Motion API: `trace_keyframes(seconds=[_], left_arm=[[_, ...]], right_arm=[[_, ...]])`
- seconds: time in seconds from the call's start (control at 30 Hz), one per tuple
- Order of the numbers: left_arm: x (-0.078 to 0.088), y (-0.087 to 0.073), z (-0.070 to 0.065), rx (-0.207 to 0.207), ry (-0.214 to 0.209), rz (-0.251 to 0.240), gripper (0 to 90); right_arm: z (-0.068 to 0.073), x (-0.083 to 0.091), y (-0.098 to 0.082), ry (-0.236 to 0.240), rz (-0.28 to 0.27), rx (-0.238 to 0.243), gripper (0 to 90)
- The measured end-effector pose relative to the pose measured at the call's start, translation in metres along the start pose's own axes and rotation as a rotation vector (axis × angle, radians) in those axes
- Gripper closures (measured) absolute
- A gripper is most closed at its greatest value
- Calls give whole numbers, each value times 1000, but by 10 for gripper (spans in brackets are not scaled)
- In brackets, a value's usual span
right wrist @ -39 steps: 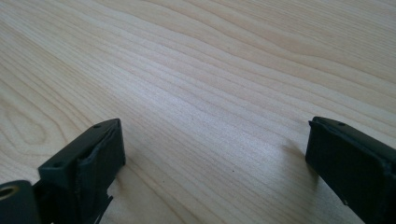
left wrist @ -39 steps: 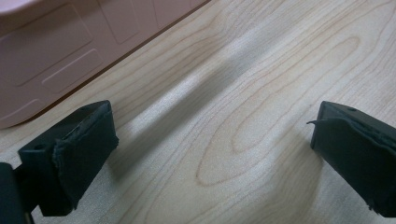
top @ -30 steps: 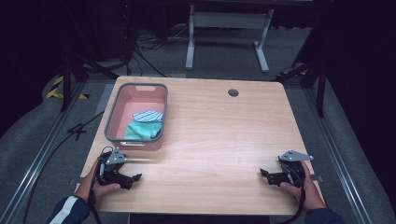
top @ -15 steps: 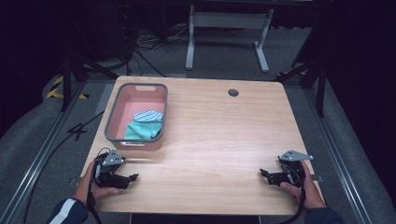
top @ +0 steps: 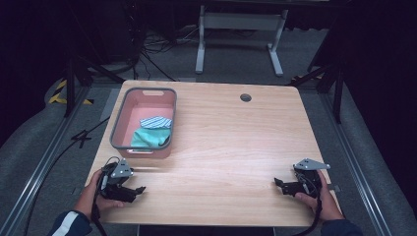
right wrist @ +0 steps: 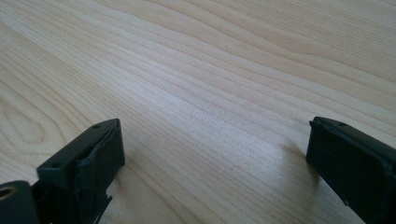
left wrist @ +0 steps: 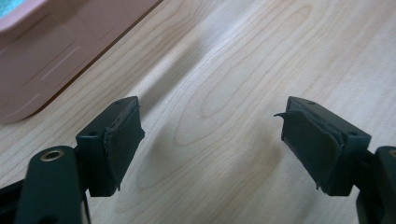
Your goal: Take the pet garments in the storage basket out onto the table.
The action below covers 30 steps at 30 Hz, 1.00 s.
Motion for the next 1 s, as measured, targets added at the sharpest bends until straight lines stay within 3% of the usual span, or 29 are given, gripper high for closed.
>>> trace_keyframes(seconds=[0.27, 0.37, 0.5, 0.7, 1.0], left_arm=[[12, 5, -4, -14, 5, -38, 204], [18, 8, -3, -1, 7, -61, 204], [24, 10, -1, -1, 26, -74, 203], [41, 15, 3, 26, 40, -134, 203], [56, 26, 8, 15, 77, -174, 202]], right_arm=[[0, 0, 0, -2, 0, -4, 45], [0, 0, 0, -3, 0, -2, 45], [0, 0, 0, -2, -1, -5, 45], [0, 0, 0, 0, -1, -3, 45], [0, 0, 0, 0, -1, -3, 45]])
Point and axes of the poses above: each handheld gripper's, and its own axes: x roughly backward along the jaws, y roughly out of its top, z roughly to its left, the point moved 4 cm from there along -x, roughly forward along the jaws, and after that the axes turned 7 degrees about x, right-handed, at the moved point
